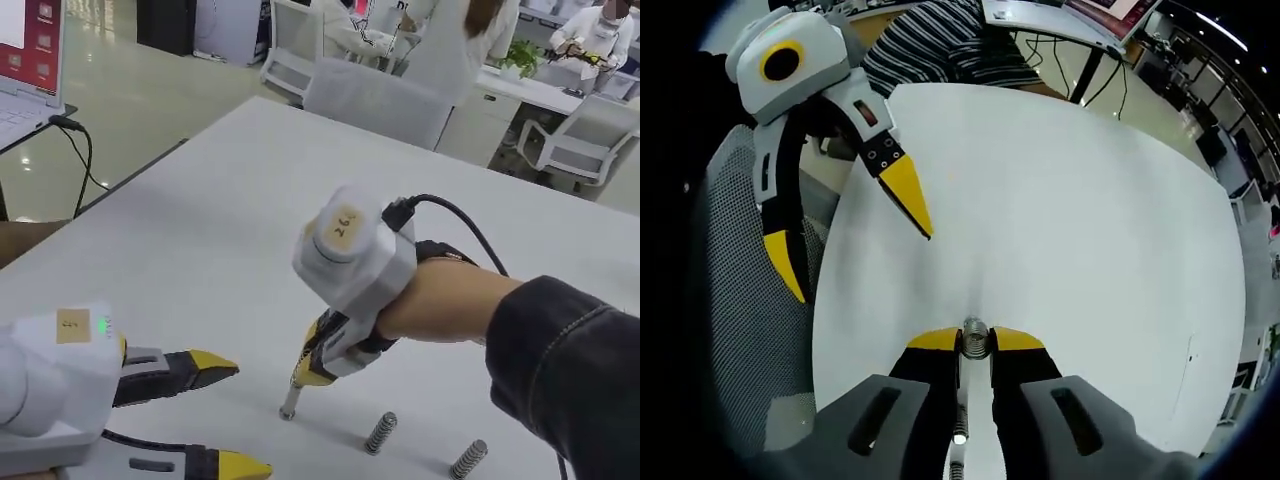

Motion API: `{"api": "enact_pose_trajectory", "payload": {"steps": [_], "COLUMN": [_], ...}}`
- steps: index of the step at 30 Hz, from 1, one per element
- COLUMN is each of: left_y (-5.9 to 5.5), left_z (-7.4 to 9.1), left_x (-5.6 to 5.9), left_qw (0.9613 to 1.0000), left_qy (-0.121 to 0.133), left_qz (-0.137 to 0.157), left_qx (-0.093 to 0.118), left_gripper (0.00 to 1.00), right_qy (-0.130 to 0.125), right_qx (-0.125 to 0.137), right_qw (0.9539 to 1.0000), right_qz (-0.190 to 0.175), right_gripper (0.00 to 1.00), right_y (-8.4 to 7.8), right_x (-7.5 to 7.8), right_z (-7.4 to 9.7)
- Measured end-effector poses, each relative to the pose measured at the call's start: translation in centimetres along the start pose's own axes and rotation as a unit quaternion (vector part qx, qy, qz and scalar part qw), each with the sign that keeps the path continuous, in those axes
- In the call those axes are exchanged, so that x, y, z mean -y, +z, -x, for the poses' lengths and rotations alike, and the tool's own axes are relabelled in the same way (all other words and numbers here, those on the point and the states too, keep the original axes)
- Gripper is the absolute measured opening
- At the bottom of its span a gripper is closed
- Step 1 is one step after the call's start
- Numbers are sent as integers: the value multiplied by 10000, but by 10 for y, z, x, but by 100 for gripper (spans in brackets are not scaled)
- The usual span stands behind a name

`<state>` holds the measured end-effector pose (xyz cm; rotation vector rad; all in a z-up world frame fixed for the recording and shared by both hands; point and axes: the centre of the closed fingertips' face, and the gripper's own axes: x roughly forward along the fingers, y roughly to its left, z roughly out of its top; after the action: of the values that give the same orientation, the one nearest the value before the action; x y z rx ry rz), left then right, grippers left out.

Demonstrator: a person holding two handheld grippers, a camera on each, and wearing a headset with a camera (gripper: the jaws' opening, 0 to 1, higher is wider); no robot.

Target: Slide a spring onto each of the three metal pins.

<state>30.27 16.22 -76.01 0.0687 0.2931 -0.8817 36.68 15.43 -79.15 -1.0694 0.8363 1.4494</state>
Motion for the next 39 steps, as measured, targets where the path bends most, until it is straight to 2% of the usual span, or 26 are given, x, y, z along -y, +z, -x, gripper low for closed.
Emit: {"api": "enact_pose_trajectory", "payload": {"steps": [20, 39], "left_y": [-2, -3], "left_z": [-2, -2], "left_x": [3, 2], "left_qw": [10000, 10000], "left_qy": [-45, -63], "left_qz": [-1, -1], "left_qx": [-23, -59], "left_gripper": [50, 49], "right_qy": [-25, 101], "right_qx": [-89, -231], "right_qw": [10000, 9995], "right_qz": [-4, -186], "right_gripper": [8, 8], "right_y": [-4, -15], "right_x": [0, -3], "right_z": [-3, -32]}}
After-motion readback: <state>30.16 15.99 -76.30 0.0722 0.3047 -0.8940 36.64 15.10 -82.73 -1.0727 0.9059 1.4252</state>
